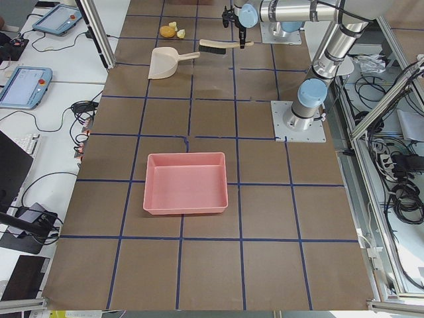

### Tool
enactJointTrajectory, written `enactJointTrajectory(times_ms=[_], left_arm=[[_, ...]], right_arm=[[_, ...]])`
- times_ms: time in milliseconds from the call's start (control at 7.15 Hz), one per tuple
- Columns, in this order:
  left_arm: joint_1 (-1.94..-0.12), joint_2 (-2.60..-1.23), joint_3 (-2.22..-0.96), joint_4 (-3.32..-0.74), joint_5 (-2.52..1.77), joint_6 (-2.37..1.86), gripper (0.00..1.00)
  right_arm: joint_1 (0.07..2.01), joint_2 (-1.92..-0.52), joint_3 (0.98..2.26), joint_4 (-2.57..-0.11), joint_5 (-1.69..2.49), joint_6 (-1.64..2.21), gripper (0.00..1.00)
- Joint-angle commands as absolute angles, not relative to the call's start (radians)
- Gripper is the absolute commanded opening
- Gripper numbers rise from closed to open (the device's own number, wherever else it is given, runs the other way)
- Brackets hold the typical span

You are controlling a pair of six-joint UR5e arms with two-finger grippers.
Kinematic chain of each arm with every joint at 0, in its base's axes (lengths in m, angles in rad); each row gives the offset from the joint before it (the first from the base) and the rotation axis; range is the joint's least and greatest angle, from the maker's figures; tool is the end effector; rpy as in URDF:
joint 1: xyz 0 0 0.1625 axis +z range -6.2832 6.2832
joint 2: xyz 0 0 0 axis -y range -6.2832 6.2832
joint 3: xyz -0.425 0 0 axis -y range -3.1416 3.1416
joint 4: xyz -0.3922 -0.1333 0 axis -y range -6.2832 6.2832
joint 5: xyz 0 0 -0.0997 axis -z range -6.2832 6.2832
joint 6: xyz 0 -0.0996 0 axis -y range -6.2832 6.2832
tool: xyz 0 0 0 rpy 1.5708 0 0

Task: Sweep and dump trash in nearest bin
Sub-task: 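Lift the brush with the left gripper and move it farther from the robot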

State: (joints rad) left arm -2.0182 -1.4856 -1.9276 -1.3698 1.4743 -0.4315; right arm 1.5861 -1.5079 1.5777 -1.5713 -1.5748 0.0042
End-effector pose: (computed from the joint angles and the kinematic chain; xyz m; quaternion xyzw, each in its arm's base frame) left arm -0.3166 -0.3296 0.3748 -0.0062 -0.9982 -0.0524 0.0286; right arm 0.1407 -0.5084 0.4530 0.0056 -0.9994 -0.0346 0.0023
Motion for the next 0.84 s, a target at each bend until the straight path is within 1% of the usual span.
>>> enactJointTrajectory(times_ms=[0, 140, 280, 419, 699], left_arm=[[-1.863, -1.492, -1.705, -1.571, 1.476, -0.286, 0.00], [-1.773, -1.521, -1.592, -1.591, 1.477, -0.231, 0.00], [-1.691, -1.548, -1.503, -1.655, 1.480, -0.157, 0.00], [-1.634, -1.551, -1.455, -1.716, 1.486, -0.056, 0.00], [-1.611, -1.551, -1.445, -1.721, 1.540, 0.037, 0.00]], right_arm=[[1.588, -1.493, 1.583, -1.575, -1.574, 0.012, 1.00], [1.591, -1.467, 1.580, -1.600, -1.574, 0.014, 1.00], [1.618, -1.441, 1.578, -1.680, -1.572, 0.014, 1.00], [1.667, -1.410, 1.578, -1.748, -1.575, 0.018, 1.00], [1.750, -1.381, 1.585, -1.830, -1.575, 0.081, 1.00]])
